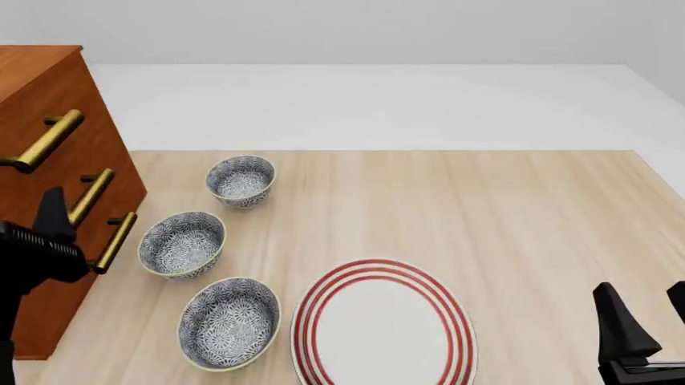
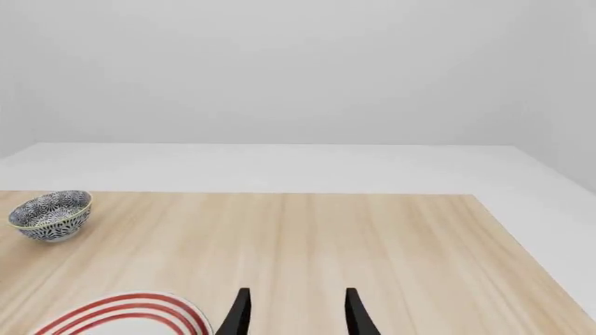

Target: Open the top drawer of the cabinet.

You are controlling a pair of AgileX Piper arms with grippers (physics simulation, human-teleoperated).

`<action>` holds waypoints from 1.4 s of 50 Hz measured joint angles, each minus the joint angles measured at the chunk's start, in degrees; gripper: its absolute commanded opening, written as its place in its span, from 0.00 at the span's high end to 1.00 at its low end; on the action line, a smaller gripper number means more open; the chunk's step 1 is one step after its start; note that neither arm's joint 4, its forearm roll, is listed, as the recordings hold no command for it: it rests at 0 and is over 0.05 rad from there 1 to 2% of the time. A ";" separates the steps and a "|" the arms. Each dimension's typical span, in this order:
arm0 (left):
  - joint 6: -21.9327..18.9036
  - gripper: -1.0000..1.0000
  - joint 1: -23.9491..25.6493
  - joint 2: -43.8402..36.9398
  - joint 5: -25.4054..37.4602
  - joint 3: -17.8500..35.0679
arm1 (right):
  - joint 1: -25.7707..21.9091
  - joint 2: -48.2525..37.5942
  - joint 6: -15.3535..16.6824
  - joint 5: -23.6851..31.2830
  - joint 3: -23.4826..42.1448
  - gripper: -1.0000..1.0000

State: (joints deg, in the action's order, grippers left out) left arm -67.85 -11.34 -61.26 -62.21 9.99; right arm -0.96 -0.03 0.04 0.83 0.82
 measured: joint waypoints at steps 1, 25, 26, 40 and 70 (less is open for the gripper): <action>-0.08 0.00 -0.05 -0.05 0.05 0.12 | 0.00 0.00 0.00 0.00 0.00 0.00; -2.24 0.00 -0.59 -3.24 0.42 2.36 | 0.00 0.00 0.00 0.00 0.00 0.00; -2.35 0.00 -0.61 -3.39 0.41 2.44 | 0.00 0.00 0.00 0.00 0.00 0.00; -4.01 0.00 -0.60 -5.38 0.21 2.97 | 0.00 0.00 0.00 0.00 0.00 0.00; -6.25 0.00 -1.53 -8.43 0.50 4.48 | 0.00 0.00 0.00 0.00 0.00 0.00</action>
State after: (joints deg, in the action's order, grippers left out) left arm -74.10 -12.87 -69.68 -61.71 14.47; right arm -0.96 -0.03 0.04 0.83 0.82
